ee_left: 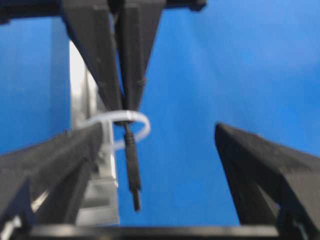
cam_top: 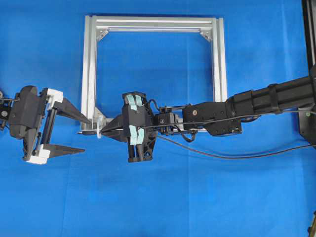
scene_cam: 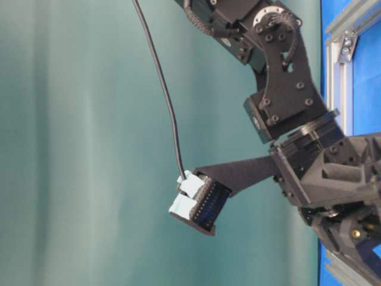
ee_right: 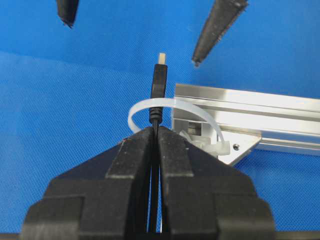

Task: Insert the wire through the string loop located on the left side.
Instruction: 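Open the left gripper around the plug beyond the loop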

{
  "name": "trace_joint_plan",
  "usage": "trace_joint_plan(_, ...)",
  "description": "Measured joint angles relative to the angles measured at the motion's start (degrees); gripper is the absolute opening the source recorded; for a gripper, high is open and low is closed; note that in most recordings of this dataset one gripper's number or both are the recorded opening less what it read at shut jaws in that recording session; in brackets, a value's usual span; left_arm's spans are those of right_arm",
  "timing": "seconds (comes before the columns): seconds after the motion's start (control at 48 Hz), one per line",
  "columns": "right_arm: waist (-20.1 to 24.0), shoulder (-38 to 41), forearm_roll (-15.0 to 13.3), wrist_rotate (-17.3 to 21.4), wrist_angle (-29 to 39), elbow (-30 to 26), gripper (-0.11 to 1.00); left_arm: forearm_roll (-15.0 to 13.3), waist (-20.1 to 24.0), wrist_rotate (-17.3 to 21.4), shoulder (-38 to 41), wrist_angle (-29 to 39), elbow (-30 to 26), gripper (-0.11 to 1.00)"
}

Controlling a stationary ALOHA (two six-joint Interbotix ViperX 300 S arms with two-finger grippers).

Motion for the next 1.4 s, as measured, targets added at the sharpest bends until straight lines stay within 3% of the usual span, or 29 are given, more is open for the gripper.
trace_joint_plan(0.792, 0.1, 0.0, 0.0, 0.0, 0.0, 0.0, -0.04, 0.0, 0.2, 0.0, 3.7, 6.4, -1.7, 0.86)
trace_joint_plan(1.396, 0.1, 0.0, -0.1, 0.0, 0.0, 0.0, -0.04, 0.0, 0.7, 0.0, 7.0, 6.9, -3.3, 0.86)
